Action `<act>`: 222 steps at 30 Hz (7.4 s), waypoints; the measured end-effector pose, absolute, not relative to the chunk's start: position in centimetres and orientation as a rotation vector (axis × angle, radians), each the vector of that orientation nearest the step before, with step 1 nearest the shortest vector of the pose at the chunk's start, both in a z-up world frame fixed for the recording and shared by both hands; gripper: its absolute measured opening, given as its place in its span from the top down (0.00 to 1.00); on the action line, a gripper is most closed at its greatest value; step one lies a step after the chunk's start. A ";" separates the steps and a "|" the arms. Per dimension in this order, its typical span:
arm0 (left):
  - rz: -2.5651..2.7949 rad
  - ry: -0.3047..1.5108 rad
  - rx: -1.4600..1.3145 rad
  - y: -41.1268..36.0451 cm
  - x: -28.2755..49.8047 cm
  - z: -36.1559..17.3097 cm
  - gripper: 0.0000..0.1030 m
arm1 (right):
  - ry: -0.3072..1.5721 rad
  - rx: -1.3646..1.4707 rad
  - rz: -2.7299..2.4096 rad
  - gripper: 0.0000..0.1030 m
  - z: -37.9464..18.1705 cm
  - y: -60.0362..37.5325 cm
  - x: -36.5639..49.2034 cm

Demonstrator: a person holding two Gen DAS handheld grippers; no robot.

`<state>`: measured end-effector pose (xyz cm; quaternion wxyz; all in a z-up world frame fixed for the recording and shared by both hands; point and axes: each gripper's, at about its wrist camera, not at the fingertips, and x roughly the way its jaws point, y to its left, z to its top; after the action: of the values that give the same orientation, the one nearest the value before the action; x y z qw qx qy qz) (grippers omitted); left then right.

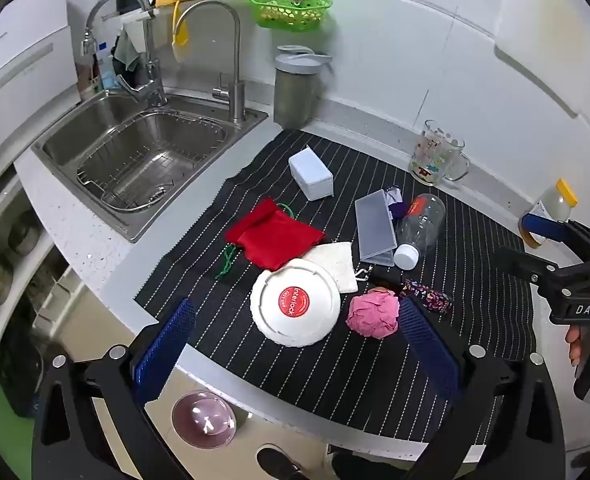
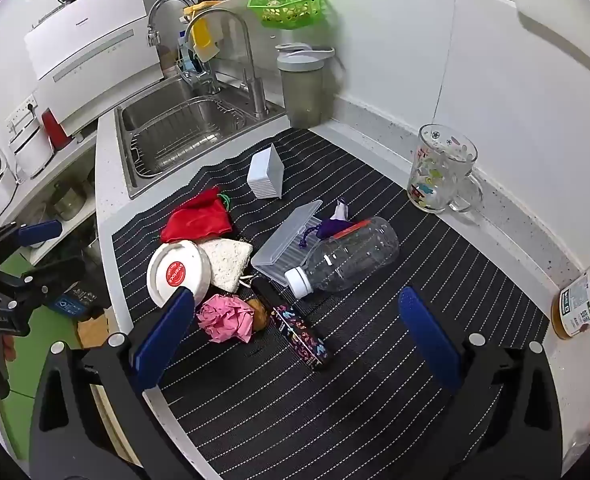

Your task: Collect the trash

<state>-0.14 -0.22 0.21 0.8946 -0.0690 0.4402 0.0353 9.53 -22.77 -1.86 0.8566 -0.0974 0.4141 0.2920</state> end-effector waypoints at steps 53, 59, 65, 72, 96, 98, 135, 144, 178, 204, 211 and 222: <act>0.088 0.892 -0.119 0.2 -0.4 0.7 0.05 | 0.912 -0.260 0.611 0.03 -3.1 -22.3 9.4; 0.083 0.896 -0.127 0.2 -0.3 0.7 0.05 | 0.914 -0.267 0.617 0.03 -3.2 -22.1 9.2; 0.085 0.904 -0.131 0.1 -0.2 0.7 0.05 | 0.918 -0.271 0.626 0.03 -3.2 -22.1 9.1; 0.083 0.904 -0.134 0.2 -0.4 0.8 0.05 | 0.921 -0.271 0.628 0.03 -3.1 -22.2 8.9; 0.083 0.919 -0.136 0.2 0.0 0.1 0.05 | 0.949 -0.304 0.640 0.03 -4.4 -22.0 9.5; 0.088 0.923 -0.147 0.4 0.1 -0.1 0.05 | 0.963 -0.322 0.643 0.03 -5.1 -21.9 9.9; 0.078 1.038 -0.186 1.3 3.6 -5.9 0.05 | 1.125 -0.423 0.764 0.75 -11.3 -20.6 12.2; 0.087 1.129 -0.203 3.4 5.5 -10.2 0.05 | 1.111 -0.364 0.770 0.75 -10.3 -21.1 11.8; 0.077 0.995 -0.282 2.8 1.8 -3.5 0.89 | 0.947 -0.375 0.841 0.75 -5.2 -19.8 11.4; 0.560 1.013 -0.475 16.5 -24.2 -11.3 0.89 | 0.986 -0.577 1.301 0.76 -14.1 4.4 -10.5; 0.561 1.063 -0.526 19.1 -24.4 -24.2 0.89 | 1.017 -0.649 1.273 0.76 -25.0 7.7 -11.4; 0.557 1.114 -0.599 20.2 -23.4 -42.6 0.89 | 1.097 -0.678 1.231 0.76 -40.8 9.4 -9.8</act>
<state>-23.44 20.16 -42.57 0.7707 -0.2762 0.5135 0.2569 -9.84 9.40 -40.83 0.6283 -0.2960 0.4787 0.5370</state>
